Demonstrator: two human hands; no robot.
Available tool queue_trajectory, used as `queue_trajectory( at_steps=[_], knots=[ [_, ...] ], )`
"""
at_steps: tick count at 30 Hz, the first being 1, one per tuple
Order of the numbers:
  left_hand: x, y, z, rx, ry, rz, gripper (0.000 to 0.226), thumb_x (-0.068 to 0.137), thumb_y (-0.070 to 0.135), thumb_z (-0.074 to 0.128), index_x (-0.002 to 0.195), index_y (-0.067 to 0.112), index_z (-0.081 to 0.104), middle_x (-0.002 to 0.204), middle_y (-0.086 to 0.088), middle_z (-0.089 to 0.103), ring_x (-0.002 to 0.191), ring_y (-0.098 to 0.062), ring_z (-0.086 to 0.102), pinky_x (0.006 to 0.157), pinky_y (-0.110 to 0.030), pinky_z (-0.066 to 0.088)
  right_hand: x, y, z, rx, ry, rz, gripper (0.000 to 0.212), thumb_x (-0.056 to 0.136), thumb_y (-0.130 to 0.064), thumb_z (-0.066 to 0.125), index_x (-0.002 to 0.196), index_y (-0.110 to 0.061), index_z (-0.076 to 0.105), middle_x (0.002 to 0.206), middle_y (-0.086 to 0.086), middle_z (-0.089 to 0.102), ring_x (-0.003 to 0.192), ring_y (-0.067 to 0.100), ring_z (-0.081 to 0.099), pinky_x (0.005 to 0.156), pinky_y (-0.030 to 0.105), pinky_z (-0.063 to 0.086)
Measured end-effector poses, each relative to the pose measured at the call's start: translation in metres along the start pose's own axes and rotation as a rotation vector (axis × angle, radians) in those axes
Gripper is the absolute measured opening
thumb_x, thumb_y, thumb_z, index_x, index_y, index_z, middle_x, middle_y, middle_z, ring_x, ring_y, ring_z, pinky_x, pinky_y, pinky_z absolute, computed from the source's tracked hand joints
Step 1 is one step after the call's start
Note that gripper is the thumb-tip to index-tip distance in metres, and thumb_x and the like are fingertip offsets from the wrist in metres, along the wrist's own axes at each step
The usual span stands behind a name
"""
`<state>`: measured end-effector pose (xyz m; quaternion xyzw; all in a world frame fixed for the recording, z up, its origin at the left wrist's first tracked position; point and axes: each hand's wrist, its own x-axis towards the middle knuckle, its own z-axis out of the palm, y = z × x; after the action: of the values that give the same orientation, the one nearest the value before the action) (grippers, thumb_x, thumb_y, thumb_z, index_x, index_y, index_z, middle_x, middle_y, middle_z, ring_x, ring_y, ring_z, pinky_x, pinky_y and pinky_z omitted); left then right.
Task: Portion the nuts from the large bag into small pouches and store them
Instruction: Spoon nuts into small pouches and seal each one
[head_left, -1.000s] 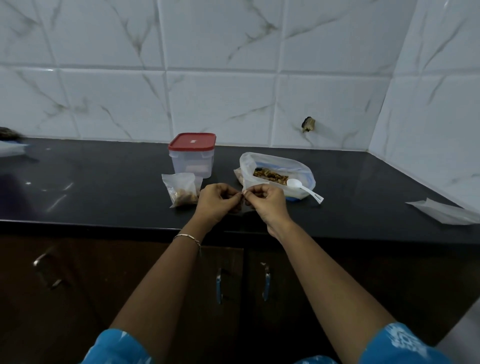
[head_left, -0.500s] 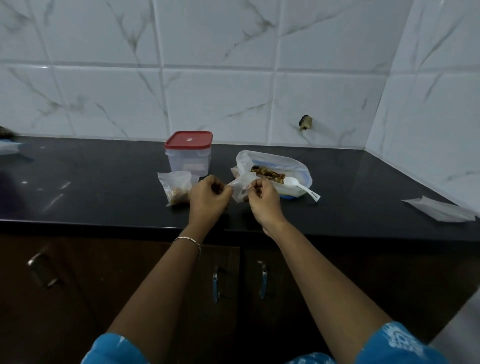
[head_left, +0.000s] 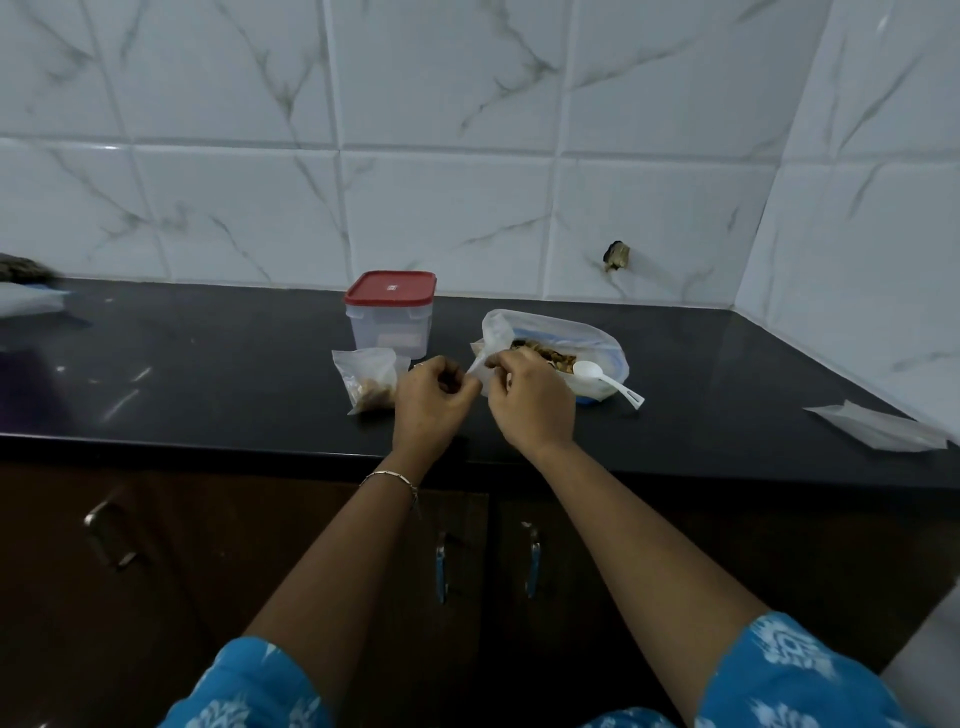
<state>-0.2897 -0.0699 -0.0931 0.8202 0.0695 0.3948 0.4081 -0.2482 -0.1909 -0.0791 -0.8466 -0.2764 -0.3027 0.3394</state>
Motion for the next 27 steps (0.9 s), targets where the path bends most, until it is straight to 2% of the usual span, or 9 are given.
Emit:
queue_trajectory(
  at_steps=[3, 7, 12, 14, 16, 18, 21, 24, 27],
  knots=[
    [-0.002, 0.003, -0.002, 0.033, -0.02, 0.058, 0.013, 0.081, 0.019, 0.071, 0.075, 0.011, 0.063, 0.066, -0.001, 0.063, 0.061, -0.017, 0.062, 0.06, -0.038, 0.055, 0.008, -0.001, -0.011, -0.025, -0.007, 0.06, 0.02, 0.09, -0.03, 0.058, 0.096, -0.017, 0.071, 0.098, 0.0, 0.067, 0.088, 0.017, 0.061, 0.067, 0.03, 0.047],
    [0.003, 0.016, -0.005, 0.084, 0.027, 0.118, 0.012, 0.077, 0.017, 0.069, 0.073, 0.008, 0.063, 0.067, -0.001, 0.062, 0.063, -0.015, 0.059, 0.057, -0.026, 0.047, 0.017, 0.0, -0.019, -0.047, -0.022, 0.035, 0.01, 0.09, -0.018, 0.062, 0.092, -0.013, 0.071, 0.094, 0.004, 0.068, 0.085, 0.02, 0.063, 0.067, 0.029, 0.047],
    [0.005, 0.031, -0.002, 0.159, 0.046, 0.225, 0.015, 0.077, 0.021, 0.07, 0.073, 0.008, 0.062, 0.07, 0.001, 0.061, 0.067, -0.015, 0.057, 0.062, -0.035, 0.049, 0.024, -0.002, -0.027, 0.016, -0.029, 0.055, 0.017, 0.087, -0.001, 0.058, 0.095, -0.01, 0.07, 0.098, 0.007, 0.069, 0.089, 0.022, 0.063, 0.075, 0.037, 0.052],
    [0.003, 0.032, -0.002, 0.179, 0.022, 0.277, 0.016, 0.079, 0.021, 0.07, 0.078, 0.008, 0.061, 0.075, 0.001, 0.059, 0.07, -0.016, 0.056, 0.065, -0.037, 0.05, 0.025, 0.001, -0.03, 0.086, -0.055, 0.047, 0.018, 0.087, 0.0, 0.057, 0.094, -0.01, 0.07, 0.096, 0.006, 0.071, 0.088, 0.02, 0.063, 0.076, 0.033, 0.051],
    [0.001, 0.03, -0.003, 0.196, -0.055, 0.37, 0.022, 0.082, 0.025, 0.066, 0.092, 0.007, 0.058, 0.092, -0.002, 0.056, 0.083, -0.018, 0.055, 0.072, -0.033, 0.048, 0.024, 0.004, -0.033, 0.16, -0.086, 0.06, 0.021, 0.087, 0.002, 0.056, 0.096, -0.011, 0.072, 0.097, 0.003, 0.072, 0.087, 0.013, 0.063, 0.077, 0.023, 0.047],
    [0.001, 0.024, -0.006, 0.265, -0.126, 0.45, 0.051, 0.079, 0.039, 0.061, 0.117, 0.006, 0.051, 0.121, -0.01, 0.05, 0.111, -0.024, 0.049, 0.092, -0.03, 0.041, 0.025, 0.008, -0.036, 0.216, -0.1, 0.084, 0.021, 0.088, 0.002, 0.058, 0.097, -0.01, 0.072, 0.099, 0.001, 0.072, 0.089, 0.01, 0.062, 0.08, 0.019, 0.045],
    [0.007, 0.014, -0.007, 0.471, -0.153, 0.476, 0.091, 0.072, 0.055, 0.061, 0.144, 0.007, 0.032, 0.148, -0.011, 0.035, 0.139, -0.027, 0.027, 0.113, -0.045, 0.019, 0.029, 0.011, -0.04, 0.323, -0.176, 0.112, 0.019, 0.088, 0.003, 0.061, 0.093, -0.011, 0.073, 0.095, -0.002, 0.072, 0.091, 0.01, 0.065, 0.088, 0.022, 0.051],
    [0.012, 0.013, -0.003, 0.511, -0.144, 0.453, 0.095, 0.072, 0.06, 0.069, 0.146, 0.012, 0.034, 0.147, -0.005, 0.042, 0.143, -0.022, 0.027, 0.118, -0.052, 0.002, 0.029, 0.01, -0.043, 0.369, -0.281, 0.092, 0.02, 0.084, 0.002, 0.066, 0.088, -0.017, 0.072, 0.087, -0.009, 0.069, 0.084, 0.003, 0.066, 0.082, 0.021, 0.052],
    [0.016, 0.018, -0.003, 0.465, -0.126, 0.406, 0.078, 0.073, 0.059, 0.071, 0.136, 0.018, 0.049, 0.134, -0.001, 0.057, 0.135, -0.017, 0.041, 0.116, -0.051, -0.002, 0.028, 0.012, -0.043, 0.335, -0.314, 0.088, 0.016, 0.084, -0.006, 0.07, 0.091, -0.019, 0.075, 0.089, -0.01, 0.07, 0.076, -0.001, 0.062, 0.07, 0.017, 0.05]
  ],
)
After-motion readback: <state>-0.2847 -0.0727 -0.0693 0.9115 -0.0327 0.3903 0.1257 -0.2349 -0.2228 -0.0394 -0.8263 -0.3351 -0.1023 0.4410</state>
